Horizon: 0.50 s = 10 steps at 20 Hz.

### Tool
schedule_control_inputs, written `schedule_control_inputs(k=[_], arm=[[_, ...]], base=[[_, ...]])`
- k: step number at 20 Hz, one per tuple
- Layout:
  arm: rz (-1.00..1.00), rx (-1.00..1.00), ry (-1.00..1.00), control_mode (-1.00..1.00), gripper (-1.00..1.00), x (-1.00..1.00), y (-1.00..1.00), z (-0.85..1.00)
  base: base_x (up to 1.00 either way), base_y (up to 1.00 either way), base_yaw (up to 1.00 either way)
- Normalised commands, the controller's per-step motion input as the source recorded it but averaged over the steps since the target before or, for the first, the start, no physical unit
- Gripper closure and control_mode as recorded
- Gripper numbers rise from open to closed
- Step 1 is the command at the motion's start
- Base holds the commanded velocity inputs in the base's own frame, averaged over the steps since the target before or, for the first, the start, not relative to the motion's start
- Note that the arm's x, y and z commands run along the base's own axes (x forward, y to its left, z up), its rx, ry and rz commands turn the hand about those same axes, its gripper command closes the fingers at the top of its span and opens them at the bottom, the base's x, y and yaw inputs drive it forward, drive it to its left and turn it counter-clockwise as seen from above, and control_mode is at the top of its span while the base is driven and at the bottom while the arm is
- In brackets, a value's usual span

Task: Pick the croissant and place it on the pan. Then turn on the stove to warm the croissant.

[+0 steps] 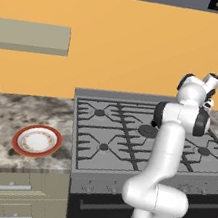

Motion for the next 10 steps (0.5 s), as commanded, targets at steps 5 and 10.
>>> schedule_control_inputs(k=[5,10], arm=[[-0.03,0.00,0.01,-1.00,1.00,0.17,0.00,-0.34],[-0.03,0.00,0.02,-1.00,1.00,0.22,0.00,-0.36]], base=[[0.00,0.00,0.00],[0.00,0.00,0.00]])
